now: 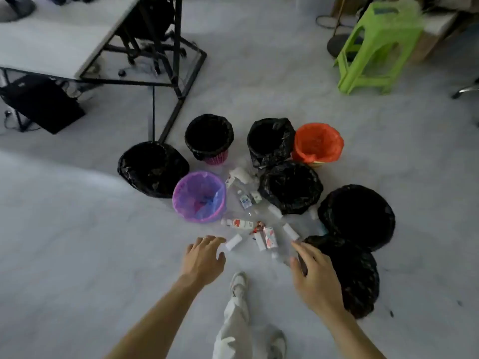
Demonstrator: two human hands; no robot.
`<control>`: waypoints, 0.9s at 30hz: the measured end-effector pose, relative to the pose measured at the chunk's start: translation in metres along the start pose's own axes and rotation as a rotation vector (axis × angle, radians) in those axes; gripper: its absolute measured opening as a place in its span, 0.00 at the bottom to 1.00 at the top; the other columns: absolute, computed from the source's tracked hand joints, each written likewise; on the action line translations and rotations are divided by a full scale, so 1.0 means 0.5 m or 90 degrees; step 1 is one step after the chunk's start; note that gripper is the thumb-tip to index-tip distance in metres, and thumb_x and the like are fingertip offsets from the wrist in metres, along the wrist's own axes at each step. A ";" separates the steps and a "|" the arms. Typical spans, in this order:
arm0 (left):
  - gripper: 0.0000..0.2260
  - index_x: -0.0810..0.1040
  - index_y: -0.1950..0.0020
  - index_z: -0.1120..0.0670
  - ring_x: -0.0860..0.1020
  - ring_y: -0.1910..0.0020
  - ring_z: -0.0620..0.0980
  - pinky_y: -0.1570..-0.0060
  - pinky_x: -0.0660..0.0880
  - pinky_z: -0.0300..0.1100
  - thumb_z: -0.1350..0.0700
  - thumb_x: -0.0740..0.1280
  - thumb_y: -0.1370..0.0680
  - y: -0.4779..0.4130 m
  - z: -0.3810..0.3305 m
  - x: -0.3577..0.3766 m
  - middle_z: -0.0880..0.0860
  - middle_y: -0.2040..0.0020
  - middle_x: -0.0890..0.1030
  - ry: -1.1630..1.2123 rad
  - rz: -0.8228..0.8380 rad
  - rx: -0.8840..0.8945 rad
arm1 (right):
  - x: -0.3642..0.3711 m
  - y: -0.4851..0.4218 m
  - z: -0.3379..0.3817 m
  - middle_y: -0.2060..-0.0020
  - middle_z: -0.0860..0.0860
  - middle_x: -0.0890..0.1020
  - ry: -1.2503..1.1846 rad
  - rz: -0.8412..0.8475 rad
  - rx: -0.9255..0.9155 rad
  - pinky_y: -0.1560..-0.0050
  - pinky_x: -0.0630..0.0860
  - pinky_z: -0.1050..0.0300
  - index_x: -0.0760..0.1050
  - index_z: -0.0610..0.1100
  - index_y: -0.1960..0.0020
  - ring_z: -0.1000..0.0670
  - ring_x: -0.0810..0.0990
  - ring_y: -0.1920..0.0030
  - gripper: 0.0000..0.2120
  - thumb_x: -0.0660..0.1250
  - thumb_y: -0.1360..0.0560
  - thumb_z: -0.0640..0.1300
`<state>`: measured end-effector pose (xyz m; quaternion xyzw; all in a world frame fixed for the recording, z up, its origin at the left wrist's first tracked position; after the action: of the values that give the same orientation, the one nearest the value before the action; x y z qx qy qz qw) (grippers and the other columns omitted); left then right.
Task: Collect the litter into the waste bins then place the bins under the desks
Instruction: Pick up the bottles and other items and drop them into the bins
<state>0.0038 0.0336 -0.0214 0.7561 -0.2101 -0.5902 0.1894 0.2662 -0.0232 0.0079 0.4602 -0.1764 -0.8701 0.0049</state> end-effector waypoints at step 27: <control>0.23 0.62 0.24 0.39 0.63 0.26 0.59 0.27 0.62 0.53 0.48 0.61 0.18 -0.833 0.310 0.979 0.55 0.19 0.48 -0.106 0.216 0.042 | 1.142 -0.642 -0.508 0.23 0.44 0.55 0.281 0.286 0.090 0.43 0.77 0.47 0.58 0.59 0.24 0.39 0.69 0.31 0.29 0.63 0.21 0.46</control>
<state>-0.0026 0.1125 -0.6779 0.6643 -0.3690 -0.6027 0.2434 0.1900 0.1033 -0.6789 0.5863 -0.3284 -0.7122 0.2030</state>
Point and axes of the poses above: each hand's wrist, its own y-axis away from the middle knuckle, its own x-axis out of the palm, z = x × y, the point moved 4 cm from there along -y, towards the middle knuckle
